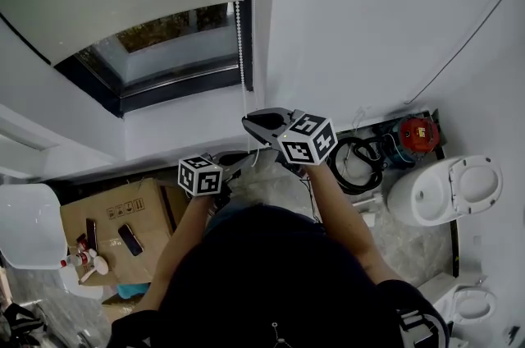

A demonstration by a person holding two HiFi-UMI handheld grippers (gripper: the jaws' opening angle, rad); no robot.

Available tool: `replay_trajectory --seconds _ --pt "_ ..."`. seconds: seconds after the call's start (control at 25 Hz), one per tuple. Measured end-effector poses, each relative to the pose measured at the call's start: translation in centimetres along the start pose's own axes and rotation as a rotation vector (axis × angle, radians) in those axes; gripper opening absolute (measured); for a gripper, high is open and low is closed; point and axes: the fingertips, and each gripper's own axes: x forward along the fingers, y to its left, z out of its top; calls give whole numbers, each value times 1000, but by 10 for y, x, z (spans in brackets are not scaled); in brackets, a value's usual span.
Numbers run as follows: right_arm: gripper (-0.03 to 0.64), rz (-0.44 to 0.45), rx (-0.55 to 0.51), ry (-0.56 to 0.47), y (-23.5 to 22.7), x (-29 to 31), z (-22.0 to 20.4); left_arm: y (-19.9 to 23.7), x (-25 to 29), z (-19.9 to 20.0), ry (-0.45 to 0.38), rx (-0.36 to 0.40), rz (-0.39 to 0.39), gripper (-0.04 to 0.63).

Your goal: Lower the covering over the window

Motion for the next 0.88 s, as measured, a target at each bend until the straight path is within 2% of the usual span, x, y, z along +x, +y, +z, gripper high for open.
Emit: replay_trajectory --seconds 0.4,0.88 --pt "12 4 1 4 1 3 -3 3 -1 -2 -11 -12 -3 14" --pt "12 -16 -12 27 -5 2 -6 8 1 -1 33 40 34 15"
